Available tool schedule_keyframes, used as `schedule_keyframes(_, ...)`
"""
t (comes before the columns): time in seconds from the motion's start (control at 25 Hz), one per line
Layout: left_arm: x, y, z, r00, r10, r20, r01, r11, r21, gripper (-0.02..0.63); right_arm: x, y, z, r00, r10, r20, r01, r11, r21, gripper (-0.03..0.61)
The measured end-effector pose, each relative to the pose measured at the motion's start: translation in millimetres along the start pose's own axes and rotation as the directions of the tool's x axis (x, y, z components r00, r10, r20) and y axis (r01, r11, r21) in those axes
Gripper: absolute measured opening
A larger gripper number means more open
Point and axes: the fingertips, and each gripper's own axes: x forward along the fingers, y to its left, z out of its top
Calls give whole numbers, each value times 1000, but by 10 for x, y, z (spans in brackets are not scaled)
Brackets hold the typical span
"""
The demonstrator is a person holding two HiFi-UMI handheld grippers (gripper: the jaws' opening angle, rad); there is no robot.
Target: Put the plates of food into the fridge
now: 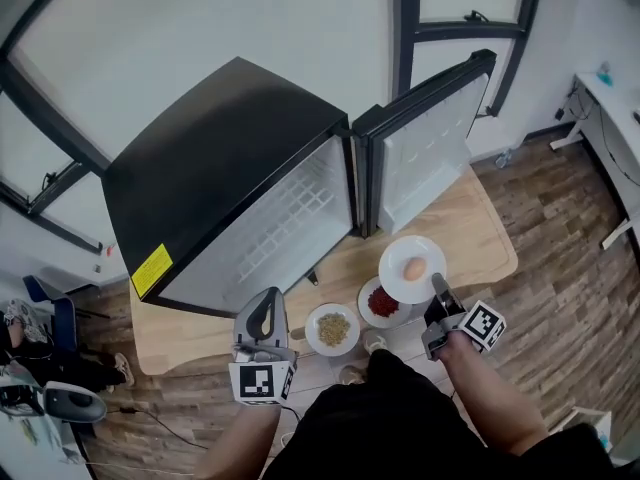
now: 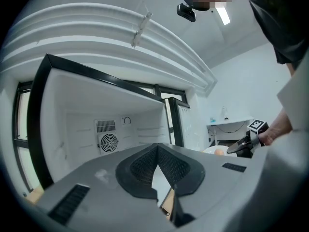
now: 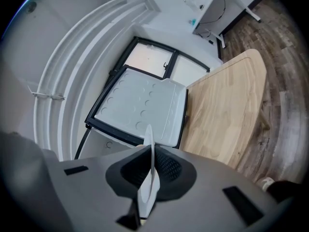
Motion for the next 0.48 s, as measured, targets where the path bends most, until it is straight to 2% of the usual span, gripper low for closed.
schedule_keyframes(0.24, -310, 212, 46, 996, 91, 16, -91, 996, 7, 4, 320, 347, -259, 991, 82, -106, -86, 995, -42, 32)
schedule_keyframes(0.48, -721, 511, 28, 980, 199, -11, -199, 980, 28, 5, 655, 636, -612, 970, 113, -216, -129, 990, -57, 32)
